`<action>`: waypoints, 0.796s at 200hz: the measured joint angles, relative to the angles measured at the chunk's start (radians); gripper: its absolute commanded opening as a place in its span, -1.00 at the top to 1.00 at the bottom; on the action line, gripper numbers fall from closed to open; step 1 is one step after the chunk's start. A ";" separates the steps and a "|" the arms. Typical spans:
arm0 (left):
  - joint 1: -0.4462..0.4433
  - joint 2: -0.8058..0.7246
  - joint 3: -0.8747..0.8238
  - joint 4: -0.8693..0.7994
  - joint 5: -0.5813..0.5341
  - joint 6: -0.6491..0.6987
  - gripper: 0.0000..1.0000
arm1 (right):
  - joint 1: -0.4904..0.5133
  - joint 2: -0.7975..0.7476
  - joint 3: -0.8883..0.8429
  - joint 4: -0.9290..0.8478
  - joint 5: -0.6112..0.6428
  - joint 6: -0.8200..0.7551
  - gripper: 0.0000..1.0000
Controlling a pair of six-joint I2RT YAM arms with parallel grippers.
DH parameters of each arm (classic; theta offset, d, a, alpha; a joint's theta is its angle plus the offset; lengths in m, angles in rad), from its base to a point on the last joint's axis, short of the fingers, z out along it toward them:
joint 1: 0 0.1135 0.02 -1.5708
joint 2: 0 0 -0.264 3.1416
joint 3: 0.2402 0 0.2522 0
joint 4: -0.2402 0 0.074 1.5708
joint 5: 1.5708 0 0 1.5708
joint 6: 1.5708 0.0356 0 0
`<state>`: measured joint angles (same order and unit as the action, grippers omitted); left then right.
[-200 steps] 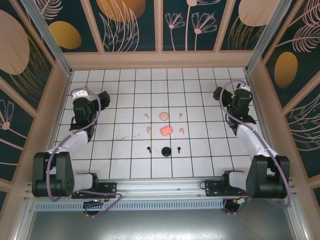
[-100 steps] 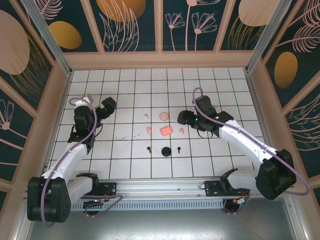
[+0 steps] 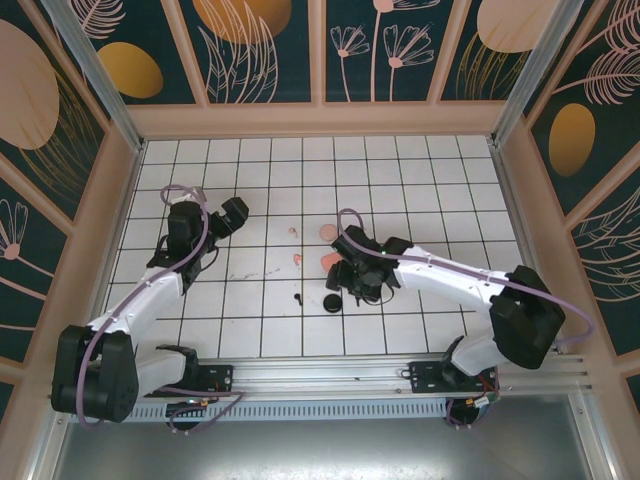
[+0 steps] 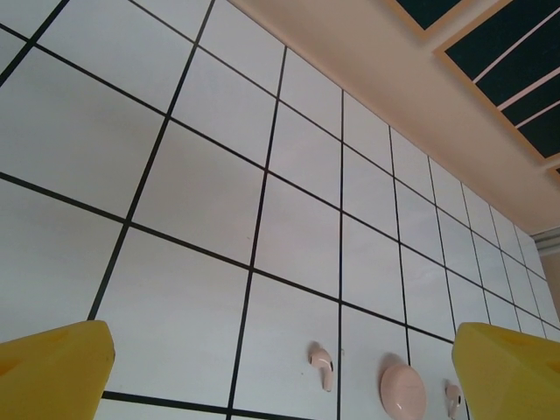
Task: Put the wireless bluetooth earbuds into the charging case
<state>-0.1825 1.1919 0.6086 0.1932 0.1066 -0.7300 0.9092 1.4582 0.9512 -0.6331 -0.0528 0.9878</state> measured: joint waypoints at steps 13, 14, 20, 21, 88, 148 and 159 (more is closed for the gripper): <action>-0.001 0.014 0.016 -0.013 -0.002 0.003 -0.97 | 0.019 0.021 0.014 -0.006 0.009 0.027 -0.40; -0.001 0.015 0.016 -0.014 -0.002 0.003 -0.97 | 0.021 0.023 0.016 -0.007 0.010 0.030 -0.39; -0.001 0.020 0.020 -0.018 -0.002 0.004 -0.97 | 0.029 0.033 0.023 -0.009 0.012 0.042 -0.39; -0.001 0.021 0.021 -0.019 -0.002 0.005 -0.97 | 0.030 0.034 0.024 -0.010 0.013 0.042 -0.39; -0.011 0.042 0.026 -0.060 0.002 0.043 -0.97 | 0.105 0.158 0.105 -0.060 0.063 0.146 -0.42; -0.014 0.042 0.034 -0.070 0.018 0.048 -0.97 | 0.111 0.259 0.190 -0.108 0.090 0.163 -0.41; -0.014 0.043 0.039 -0.070 0.020 0.048 -0.97 | 0.115 0.278 0.206 -0.110 0.090 0.164 -0.41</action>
<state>-0.1967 1.2346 0.6476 0.1230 0.1268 -0.6815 1.0241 1.7367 1.1576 -0.7429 0.0372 1.1515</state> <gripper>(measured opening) 0.985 0.707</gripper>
